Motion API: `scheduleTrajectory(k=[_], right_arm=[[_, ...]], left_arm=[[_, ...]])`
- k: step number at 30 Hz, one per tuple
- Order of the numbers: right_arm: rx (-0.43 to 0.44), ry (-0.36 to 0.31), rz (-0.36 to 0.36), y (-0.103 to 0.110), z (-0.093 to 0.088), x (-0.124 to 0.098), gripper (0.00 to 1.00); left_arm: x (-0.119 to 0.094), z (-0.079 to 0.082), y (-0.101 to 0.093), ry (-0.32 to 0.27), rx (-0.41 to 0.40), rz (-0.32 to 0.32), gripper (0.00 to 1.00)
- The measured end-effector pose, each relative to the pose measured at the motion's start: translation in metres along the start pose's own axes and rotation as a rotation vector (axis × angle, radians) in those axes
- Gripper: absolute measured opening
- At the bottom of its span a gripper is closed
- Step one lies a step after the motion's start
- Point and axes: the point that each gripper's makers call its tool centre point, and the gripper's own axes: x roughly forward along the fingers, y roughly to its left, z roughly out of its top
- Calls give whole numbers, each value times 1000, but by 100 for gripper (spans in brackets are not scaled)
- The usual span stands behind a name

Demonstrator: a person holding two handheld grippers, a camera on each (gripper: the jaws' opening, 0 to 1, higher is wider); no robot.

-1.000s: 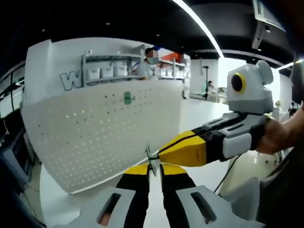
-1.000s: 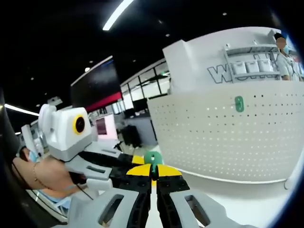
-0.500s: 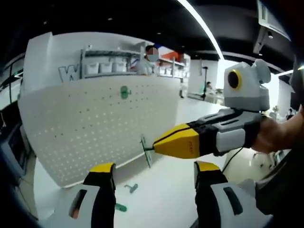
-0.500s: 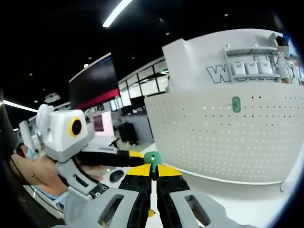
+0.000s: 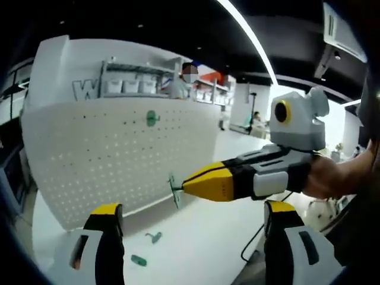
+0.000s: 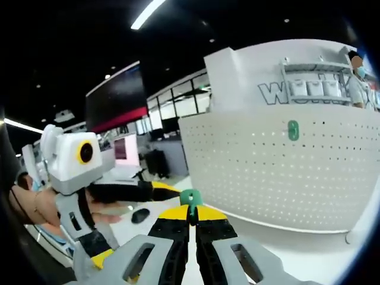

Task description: Insert the hook assembly into the mounting plate slot until the hook locks in place.

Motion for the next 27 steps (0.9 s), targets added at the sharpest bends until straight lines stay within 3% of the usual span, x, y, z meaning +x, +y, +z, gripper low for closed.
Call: scheduleTrajectory(k=[5, 11, 15, 24, 27], right_arm=[[-8, 2, -15, -6, 0, 2, 0], [-22, 2, -54, -19, 0, 5, 0], [-79, -71, -178, -45, 14, -1, 0], [-75, -210, -398, -107, 49, -18, 0], [-89, -225, -437, -124, 59, -20, 0]], left_arm=[[-5, 1, -1, -29, -14, -20, 100], [-10, 1, 6, -45, -44, 6, 100], [-14, -3, 13, -40, -98, 24, 100], [-21, -12, 23, -32, -145, 57, 100], [-20, -12, 25, -39, -158, 62, 100]])
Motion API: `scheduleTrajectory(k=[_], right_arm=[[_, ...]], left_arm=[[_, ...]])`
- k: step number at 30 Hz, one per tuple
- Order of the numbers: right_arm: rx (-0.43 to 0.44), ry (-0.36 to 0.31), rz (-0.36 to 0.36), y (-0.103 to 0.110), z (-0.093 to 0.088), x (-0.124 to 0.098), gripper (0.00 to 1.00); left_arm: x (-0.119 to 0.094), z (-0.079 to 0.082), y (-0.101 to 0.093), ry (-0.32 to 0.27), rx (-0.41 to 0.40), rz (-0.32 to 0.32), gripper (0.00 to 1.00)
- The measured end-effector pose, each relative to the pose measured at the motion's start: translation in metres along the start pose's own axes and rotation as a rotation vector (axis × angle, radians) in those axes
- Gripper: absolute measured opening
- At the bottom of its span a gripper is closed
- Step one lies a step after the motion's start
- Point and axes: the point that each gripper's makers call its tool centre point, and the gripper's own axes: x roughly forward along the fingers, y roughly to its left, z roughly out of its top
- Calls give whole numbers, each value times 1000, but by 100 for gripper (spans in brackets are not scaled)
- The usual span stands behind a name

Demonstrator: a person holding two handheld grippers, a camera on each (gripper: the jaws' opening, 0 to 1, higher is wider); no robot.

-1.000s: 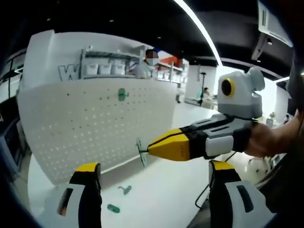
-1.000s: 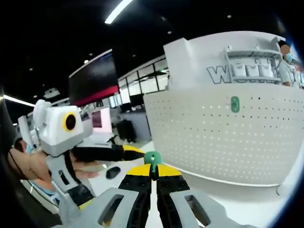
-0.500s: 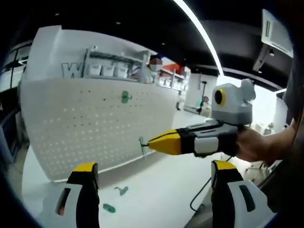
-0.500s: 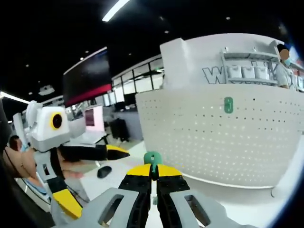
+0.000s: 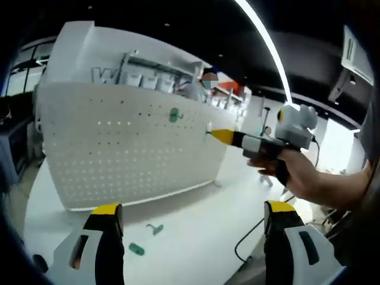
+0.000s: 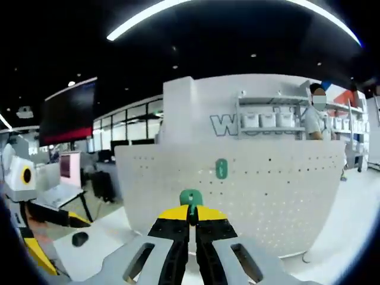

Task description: Insert the hook assembly into the mounting plate slot until the hook locks in place.

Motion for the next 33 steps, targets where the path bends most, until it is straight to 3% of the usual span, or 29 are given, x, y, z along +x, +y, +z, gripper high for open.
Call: scheduleTrajectory(k=[4, 12, 25, 33], right_arm=[[1, -12, -28, -16, 6, 9, 0], [-2, -42, -97, -53, 18, 31, 0], [3, -107, -143, -72, 33, 67, 0], [-42, -147, -168, -79, 40, 88, 0]], left_arm=[[3, 0, -2, -6, 1, -9, 100], [9, -14, 2, 29, -6, -6, 100], [11, -15, 15, 37, -2, 18, 100], [13, -15, 20, 39, -1, 33, 100]])
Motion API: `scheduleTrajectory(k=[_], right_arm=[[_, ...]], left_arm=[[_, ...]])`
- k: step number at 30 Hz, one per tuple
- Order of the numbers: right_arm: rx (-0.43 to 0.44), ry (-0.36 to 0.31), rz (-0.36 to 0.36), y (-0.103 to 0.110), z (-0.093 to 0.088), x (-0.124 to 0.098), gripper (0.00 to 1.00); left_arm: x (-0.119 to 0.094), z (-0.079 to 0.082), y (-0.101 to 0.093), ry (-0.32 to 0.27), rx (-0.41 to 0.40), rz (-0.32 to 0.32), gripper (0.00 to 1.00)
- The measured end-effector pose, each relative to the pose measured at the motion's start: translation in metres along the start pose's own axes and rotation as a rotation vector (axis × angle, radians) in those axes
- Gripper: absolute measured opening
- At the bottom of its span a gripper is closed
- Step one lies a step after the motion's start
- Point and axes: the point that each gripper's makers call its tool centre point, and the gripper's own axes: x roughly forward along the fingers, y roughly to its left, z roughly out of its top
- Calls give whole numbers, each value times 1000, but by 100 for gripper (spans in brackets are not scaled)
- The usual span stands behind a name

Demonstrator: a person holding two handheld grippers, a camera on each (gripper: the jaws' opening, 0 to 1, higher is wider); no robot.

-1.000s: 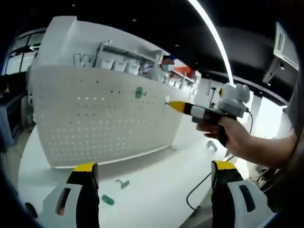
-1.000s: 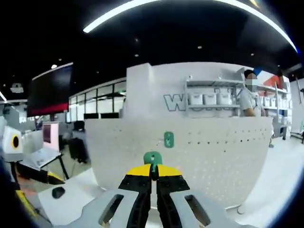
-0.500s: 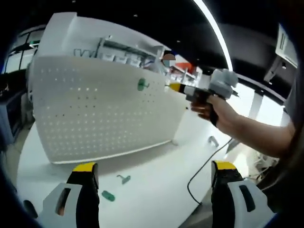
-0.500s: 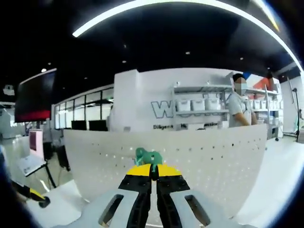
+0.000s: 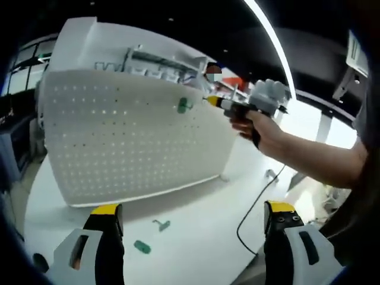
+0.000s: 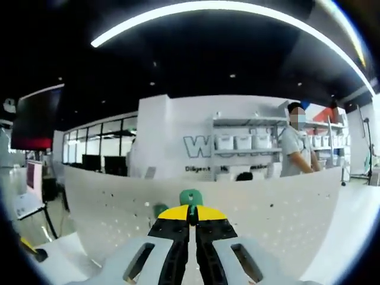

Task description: Insert the hook assembly into the mounting plate slot until the hook locks in place.

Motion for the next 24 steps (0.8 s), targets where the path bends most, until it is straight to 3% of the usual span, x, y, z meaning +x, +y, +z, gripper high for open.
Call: scheduleTrajectory(k=[7, 24], right_arm=[[35, 1, -19, -3, -9, 12, 0], [56, -5, -72, -9, -32, 15, 0]], left_arm=[[-2, -1, 7, -4, -22, 9, 100], [-5, -6, 14, 5, -32, 29, 100]])
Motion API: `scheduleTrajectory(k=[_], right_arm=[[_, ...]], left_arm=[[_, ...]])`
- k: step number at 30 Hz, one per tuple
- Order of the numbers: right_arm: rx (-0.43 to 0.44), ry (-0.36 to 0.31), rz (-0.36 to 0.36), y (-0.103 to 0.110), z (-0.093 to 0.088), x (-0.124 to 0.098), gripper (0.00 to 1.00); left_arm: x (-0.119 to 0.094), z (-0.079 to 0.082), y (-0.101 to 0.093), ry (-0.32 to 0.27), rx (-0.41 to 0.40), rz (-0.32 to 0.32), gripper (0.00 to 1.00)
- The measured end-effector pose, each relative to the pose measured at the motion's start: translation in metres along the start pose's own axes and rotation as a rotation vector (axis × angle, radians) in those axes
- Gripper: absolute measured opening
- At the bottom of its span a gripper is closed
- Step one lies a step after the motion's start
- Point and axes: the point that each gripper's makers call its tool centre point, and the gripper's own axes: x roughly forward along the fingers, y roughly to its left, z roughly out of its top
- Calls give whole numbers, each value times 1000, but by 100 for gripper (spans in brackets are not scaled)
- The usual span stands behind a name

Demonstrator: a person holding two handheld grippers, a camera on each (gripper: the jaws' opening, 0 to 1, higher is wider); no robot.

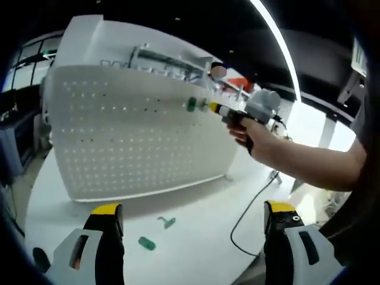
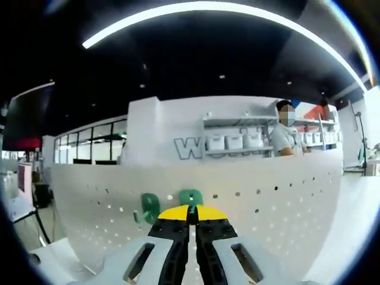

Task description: Insert the hook assembly into the mounting plate slot until the hook locks in place.

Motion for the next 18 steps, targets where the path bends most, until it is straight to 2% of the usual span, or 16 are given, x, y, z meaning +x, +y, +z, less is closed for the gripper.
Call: scheduleTrajectory(k=[2, 9, 15, 18], right_arm=[[2, -12, 5, 1, 2, 2, 0], [-69, -20, -10, 2, 0, 3, 0], [-71, 22, -11, 2, -2, 4, 1], [-70, 19, -9, 3, 2, 4, 2]], left_arm=[[0, 0, 0, 0, 0, 2, 100], [0, -1, 1, -2, -10, 3, 100], [0, -4, 2, 3, -16, 4, 100], [-2, -5, 2, 4, -18, 5, 100]])
